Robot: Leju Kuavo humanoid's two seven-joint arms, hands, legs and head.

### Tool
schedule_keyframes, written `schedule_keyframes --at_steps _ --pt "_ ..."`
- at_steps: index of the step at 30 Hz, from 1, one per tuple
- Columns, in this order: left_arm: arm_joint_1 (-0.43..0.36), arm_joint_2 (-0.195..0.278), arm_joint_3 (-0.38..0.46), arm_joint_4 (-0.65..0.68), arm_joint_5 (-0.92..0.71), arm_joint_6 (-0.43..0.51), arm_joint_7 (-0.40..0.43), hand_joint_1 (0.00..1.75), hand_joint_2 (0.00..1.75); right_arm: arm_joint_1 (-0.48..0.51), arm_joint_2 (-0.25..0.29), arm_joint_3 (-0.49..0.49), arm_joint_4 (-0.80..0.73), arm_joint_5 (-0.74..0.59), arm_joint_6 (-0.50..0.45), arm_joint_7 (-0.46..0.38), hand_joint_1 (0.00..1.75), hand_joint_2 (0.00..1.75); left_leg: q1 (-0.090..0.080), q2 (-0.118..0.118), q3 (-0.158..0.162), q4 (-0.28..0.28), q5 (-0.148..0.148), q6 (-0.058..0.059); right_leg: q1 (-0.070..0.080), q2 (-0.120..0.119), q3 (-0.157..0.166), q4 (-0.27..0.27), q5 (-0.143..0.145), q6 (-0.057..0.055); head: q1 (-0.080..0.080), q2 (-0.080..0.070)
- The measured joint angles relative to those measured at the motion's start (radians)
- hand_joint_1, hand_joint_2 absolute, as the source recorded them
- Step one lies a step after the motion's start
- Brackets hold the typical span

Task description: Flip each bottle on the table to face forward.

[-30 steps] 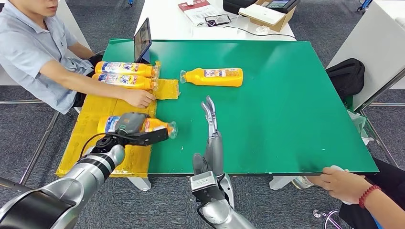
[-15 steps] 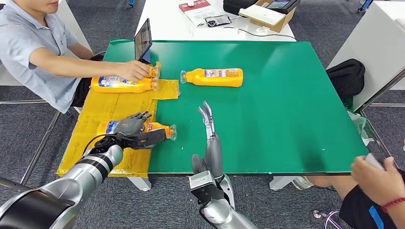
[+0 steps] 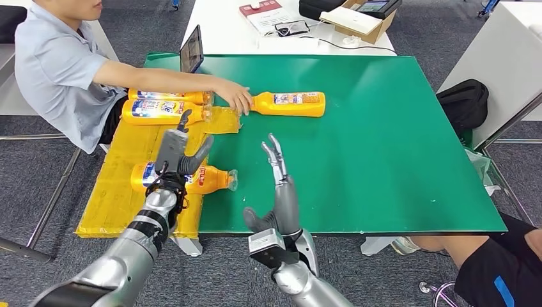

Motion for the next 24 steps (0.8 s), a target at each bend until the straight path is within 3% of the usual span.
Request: schedule_keyframes --at_steps 5,9,16,24 --pt "0.109 -0.030 0.010 -0.206 0.172 0.035 0.027 0.00 1.75 0.008 -0.027 -0.045 0.017 0.078 0.041 0.031 0.00 1.75 0.000 0.000 -0.001 0.000 -0.001 0.000 0.000 0.000 -0.001 0.000 0.000 0.000 0.000 0.000" --pt "0.204 -0.029 0.009 -0.358 0.260 0.091 0.025 0.00 1.75 0.004 -0.072 -0.081 0.110 0.322 0.118 0.150 0.00 1.75 0.001 0.000 -0.002 -0.001 -0.001 0.000 0.001 0.000 -0.002 0.000 -0.001 0.000 0.000 0.000" --pt "0.358 -0.025 -0.002 -0.579 0.179 0.240 0.003 0.00 1.75 -0.063 -0.152 -0.183 0.277 0.557 0.144 0.312 0.00 1.75 0.000 -0.001 -0.002 0.000 -0.001 0.000 0.000 0.000 -0.001 0.000 0.000 0.000 0.000 0.000" --pt "0.439 -0.022 -0.039 -0.686 0.101 0.266 0.012 0.00 1.75 -0.158 -0.196 -0.238 0.422 0.665 0.194 0.389 0.00 1.75 0.000 0.000 -0.002 0.000 -0.001 0.000 0.000 0.000 -0.002 0.000 0.000 0.000 0.000 0.000"
